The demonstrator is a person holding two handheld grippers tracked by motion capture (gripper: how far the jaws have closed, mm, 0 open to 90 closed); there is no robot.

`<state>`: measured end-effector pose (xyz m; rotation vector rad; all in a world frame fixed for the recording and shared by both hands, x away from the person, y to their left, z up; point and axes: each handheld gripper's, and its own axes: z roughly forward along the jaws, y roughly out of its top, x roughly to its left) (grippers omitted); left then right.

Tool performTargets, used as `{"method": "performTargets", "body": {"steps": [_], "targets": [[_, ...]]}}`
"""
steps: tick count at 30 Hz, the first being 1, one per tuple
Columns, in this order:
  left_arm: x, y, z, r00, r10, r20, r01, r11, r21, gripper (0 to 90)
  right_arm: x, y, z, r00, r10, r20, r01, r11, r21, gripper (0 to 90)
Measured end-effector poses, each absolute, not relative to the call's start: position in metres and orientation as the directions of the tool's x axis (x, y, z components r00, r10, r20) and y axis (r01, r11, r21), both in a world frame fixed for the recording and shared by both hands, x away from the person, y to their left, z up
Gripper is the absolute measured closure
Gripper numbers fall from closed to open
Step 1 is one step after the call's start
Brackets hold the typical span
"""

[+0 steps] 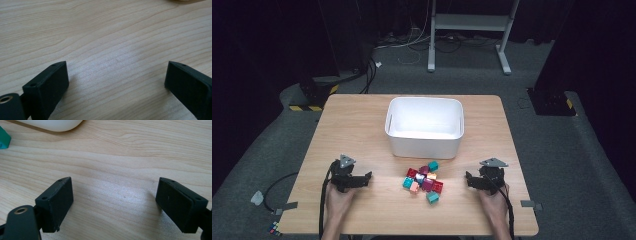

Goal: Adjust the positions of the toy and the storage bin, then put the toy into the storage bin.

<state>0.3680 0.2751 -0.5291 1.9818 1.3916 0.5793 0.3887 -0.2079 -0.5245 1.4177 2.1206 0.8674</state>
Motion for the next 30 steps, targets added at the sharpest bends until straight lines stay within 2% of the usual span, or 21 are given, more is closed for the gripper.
{"method": "performTargets", "body": {"steps": [9,21,30], "targets": [[0.365,0.276,-0.529,0.327,0.945,-0.011,0.649,-0.216,0.729,12.2,0.389,-0.209,-0.524,-0.382,0.924,-0.016,0.647,0.28,0.709,15.2],[0.363,0.276,-0.528,0.338,0.941,-0.004,0.643,-0.227,0.731,14.1,0.386,-0.206,-0.522,-0.367,0.93,-0.011,0.664,0.27,0.697,18.6],[0.363,0.276,-0.528,0.338,0.941,-0.004,0.642,-0.228,0.732,14.2,0.374,-0.201,-0.523,-0.407,0.913,-0.007,0.634,0.288,0.718,23.9]]}}
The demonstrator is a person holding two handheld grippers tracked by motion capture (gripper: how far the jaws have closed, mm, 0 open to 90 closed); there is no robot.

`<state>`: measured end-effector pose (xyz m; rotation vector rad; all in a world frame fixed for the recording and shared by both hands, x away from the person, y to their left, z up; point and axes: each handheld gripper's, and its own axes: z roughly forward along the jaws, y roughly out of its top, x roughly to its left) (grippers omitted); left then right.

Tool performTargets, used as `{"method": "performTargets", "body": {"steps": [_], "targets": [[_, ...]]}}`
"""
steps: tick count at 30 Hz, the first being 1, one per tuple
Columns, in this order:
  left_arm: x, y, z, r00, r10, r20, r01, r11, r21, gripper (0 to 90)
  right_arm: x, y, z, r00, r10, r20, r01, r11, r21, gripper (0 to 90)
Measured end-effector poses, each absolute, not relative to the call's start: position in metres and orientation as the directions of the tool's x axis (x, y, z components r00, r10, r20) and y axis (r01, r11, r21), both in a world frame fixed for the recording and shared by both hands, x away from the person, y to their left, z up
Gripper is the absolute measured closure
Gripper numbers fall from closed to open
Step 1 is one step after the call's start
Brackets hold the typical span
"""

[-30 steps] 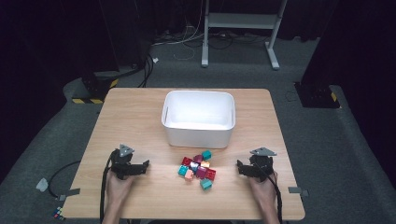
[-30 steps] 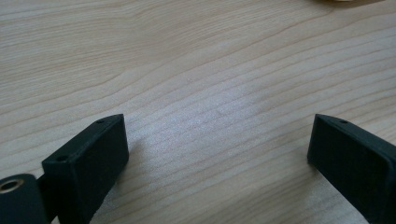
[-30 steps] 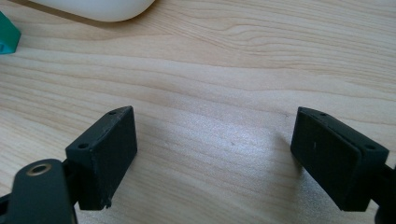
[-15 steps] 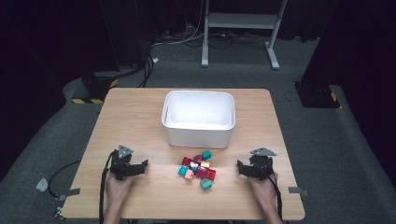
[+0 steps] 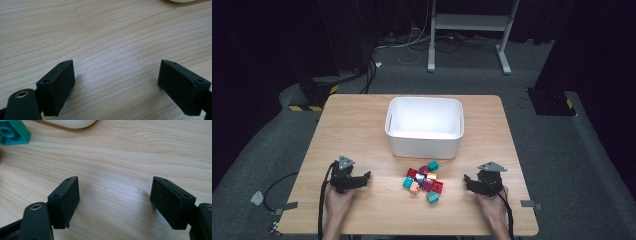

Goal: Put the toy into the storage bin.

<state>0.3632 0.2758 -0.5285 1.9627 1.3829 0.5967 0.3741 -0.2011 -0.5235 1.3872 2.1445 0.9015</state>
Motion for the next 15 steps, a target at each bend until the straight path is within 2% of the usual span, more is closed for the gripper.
{"method": "performTargets", "body": {"steps": [15], "targets": [[0.363,0.276,-0.529,0.337,0.941,-0.005,0.642,-0.227,0.732,14.2,0.359,-0.181,-0.519,-0.527,0.848,0.054,0.589,0.318,0.743,32.9]]}}
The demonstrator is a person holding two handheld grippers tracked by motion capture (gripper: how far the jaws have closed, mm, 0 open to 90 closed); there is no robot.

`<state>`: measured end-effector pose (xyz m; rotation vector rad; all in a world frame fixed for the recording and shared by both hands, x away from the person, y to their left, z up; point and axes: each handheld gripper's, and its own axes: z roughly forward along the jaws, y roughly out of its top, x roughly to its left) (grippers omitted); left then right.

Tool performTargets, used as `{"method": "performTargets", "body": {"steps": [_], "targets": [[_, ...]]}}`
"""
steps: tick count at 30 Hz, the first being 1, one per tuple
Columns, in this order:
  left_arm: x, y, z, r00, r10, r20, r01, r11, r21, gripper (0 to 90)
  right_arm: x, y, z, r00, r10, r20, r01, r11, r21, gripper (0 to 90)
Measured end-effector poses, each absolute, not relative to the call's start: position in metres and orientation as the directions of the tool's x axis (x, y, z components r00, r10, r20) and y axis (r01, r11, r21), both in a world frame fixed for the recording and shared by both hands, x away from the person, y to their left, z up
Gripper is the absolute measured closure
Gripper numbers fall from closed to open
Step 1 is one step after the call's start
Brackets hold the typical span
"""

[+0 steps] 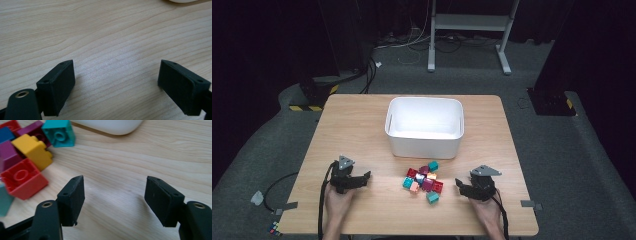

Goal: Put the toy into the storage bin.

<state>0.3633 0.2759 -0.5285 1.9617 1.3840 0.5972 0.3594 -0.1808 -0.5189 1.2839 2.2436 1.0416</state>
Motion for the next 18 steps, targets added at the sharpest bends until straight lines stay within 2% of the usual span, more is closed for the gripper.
{"method": "performTargets", "body": {"steps": [5,18], "targets": [[0.363,0.276,-0.529,0.334,0.943,-0.007,0.643,-0.223,0.733,14.4,0.355,-0.173,-0.515,-0.573,0.814,0.096,0.582,0.321,0.747,34.7],[0.363,0.276,-0.528,0.335,0.942,-0.004,0.642,-0.225,0.733,14.5,0.345,-0.142,-0.504,-0.678,0.728,0.104,0.513,0.366,0.776,34.8]]}}
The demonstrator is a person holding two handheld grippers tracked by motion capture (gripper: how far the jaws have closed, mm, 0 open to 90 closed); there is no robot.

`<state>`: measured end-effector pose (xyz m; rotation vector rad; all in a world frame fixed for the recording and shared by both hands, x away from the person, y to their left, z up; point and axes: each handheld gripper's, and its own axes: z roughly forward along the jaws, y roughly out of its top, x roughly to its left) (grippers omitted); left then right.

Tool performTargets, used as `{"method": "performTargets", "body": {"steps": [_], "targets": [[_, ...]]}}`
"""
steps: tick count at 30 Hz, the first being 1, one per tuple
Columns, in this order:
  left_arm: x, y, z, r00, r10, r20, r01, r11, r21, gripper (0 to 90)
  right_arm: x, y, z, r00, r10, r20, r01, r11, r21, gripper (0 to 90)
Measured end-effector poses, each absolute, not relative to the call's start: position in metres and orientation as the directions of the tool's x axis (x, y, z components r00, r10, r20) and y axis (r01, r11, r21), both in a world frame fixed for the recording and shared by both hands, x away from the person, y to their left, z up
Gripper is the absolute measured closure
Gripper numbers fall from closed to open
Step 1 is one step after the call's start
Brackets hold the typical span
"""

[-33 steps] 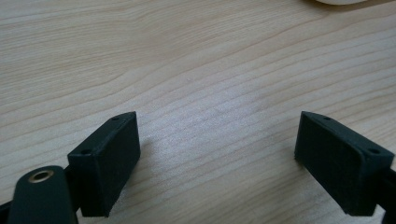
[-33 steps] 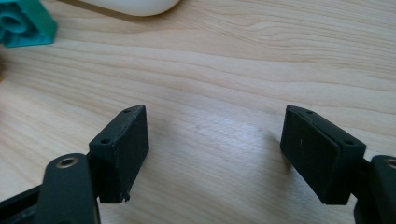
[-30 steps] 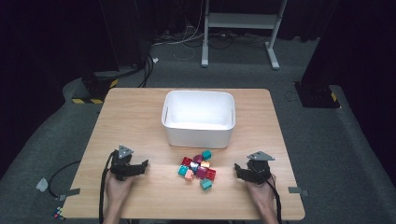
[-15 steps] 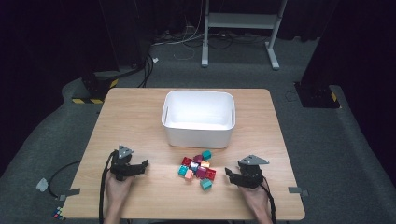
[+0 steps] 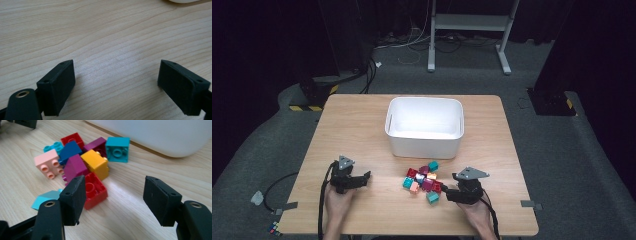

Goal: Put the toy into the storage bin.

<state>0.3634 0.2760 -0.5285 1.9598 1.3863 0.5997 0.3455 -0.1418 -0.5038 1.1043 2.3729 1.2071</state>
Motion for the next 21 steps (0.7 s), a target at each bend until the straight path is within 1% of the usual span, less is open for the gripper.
{"method": "performTargets", "body": {"steps": [11,18,21], "targets": [[0.363,0.276,-0.528,0.334,0.942,-0.004,0.642,-0.225,0.733,14.5,0.35,-0.121,-0.507,-0.724,0.683,0.102,0.502,0.419,0.757,34.9],[0.363,0.276,-0.528,0.334,0.942,-0.004,0.642,-0.224,0.733,14.5,0.353,-0.116,-0.511,-0.729,0.677,0.099,0.514,0.446,0.733,37.3],[0.363,0.276,-0.528,0.334,0.942,-0.004,0.642,-0.224,0.733,14.5,0.355,-0.118,-0.515,-0.712,0.695,0.098,0.533,0.444,0.721,39.4]]}}
